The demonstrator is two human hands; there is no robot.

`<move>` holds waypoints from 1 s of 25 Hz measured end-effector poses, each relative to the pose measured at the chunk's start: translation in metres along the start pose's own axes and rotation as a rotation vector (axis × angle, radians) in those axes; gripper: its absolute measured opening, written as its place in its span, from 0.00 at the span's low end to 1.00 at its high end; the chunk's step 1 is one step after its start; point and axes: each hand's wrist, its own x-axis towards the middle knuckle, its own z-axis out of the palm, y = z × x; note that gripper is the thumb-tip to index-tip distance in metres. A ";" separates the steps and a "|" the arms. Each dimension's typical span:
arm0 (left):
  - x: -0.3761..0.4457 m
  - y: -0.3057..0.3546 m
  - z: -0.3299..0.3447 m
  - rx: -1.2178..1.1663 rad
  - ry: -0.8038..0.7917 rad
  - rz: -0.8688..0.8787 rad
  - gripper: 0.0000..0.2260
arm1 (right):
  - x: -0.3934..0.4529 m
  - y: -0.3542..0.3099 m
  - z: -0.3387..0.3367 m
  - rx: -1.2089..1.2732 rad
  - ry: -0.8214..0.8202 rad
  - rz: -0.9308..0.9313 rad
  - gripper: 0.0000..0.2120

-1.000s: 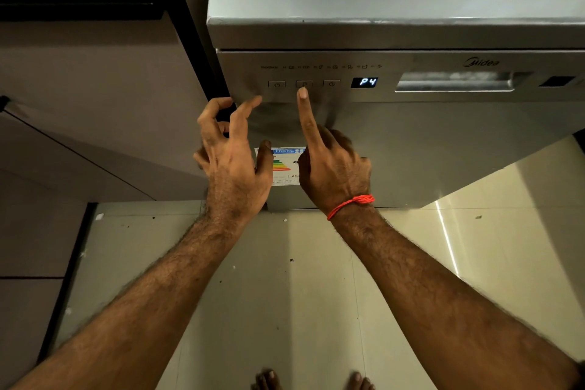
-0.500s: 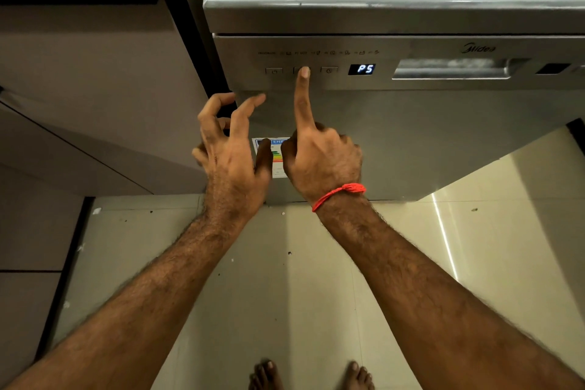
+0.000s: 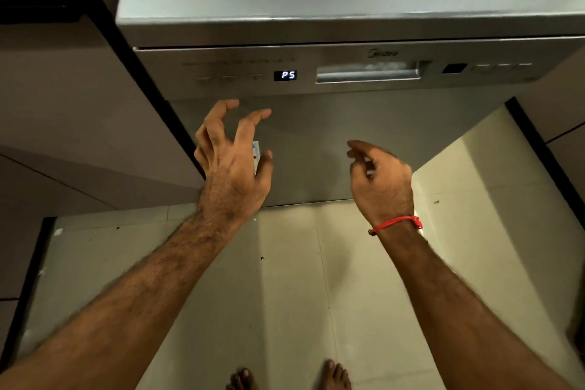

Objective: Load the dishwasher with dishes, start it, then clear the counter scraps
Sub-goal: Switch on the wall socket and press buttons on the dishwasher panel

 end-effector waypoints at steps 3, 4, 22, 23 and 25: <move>0.004 0.035 0.024 0.044 -0.051 0.099 0.30 | 0.021 0.021 -0.033 -0.008 0.039 0.034 0.23; 0.006 0.049 0.033 0.065 -0.069 0.136 0.30 | 0.028 0.027 -0.044 -0.031 0.033 0.068 0.27; 0.028 0.235 0.141 0.170 -0.221 0.309 0.48 | 0.105 0.107 -0.133 -0.245 -0.085 -0.118 0.24; 0.028 0.235 0.143 0.169 -0.223 0.294 0.49 | 0.105 0.105 -0.131 -0.273 -0.094 -0.089 0.21; 0.028 0.234 0.145 0.169 -0.226 0.273 0.49 | 0.107 0.099 -0.124 -0.368 -0.147 -0.029 0.16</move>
